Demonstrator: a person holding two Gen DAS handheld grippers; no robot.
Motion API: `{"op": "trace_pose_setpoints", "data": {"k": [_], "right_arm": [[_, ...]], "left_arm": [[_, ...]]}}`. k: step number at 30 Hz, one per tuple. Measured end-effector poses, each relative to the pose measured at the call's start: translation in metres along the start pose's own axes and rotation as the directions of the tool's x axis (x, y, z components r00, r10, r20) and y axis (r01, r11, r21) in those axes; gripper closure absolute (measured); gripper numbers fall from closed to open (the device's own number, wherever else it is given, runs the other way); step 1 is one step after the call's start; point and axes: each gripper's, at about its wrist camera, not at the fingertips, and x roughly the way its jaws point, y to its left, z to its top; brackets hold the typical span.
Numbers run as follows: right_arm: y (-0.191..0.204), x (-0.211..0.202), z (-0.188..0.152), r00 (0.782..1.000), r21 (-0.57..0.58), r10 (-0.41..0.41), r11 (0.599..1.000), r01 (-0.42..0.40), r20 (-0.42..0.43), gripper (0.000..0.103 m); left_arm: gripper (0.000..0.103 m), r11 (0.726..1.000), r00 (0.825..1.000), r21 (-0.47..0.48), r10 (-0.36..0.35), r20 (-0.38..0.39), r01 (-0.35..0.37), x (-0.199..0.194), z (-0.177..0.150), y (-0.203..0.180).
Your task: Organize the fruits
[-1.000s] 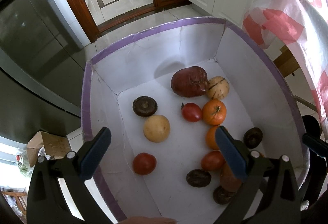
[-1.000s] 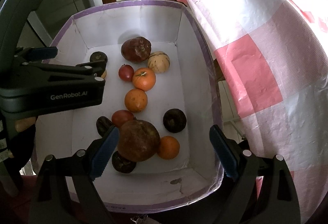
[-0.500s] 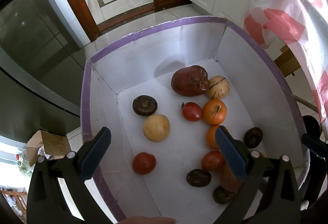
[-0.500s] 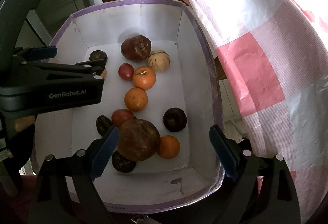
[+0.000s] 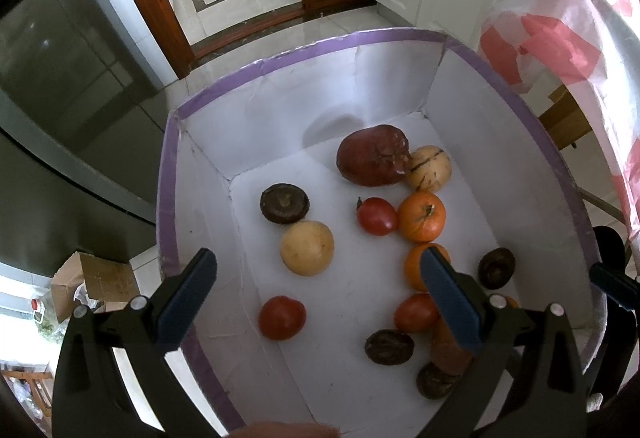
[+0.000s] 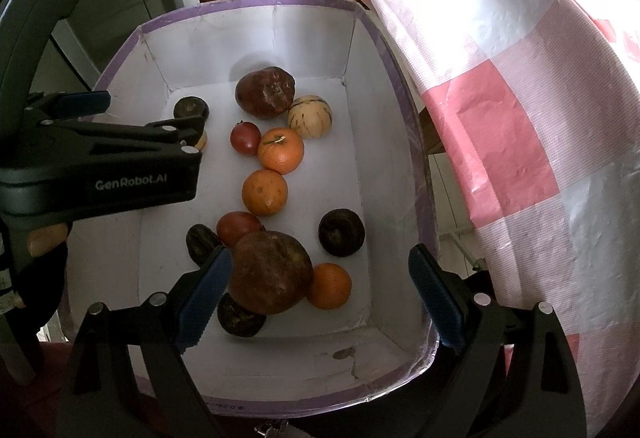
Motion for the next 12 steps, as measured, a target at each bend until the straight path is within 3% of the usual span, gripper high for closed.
{"op": "trace_pose_setpoints", "data": {"k": [12], "right_arm": [[0.0002,-0.0001,-0.0009,1.000,-0.003,0.002,1.000,-0.002,-0.001,0.016]], "left_arm": [[0.001,1.000,1.000,0.024,-0.003,-0.027,0.003,0.0045,-0.0031,-0.0004]]}}
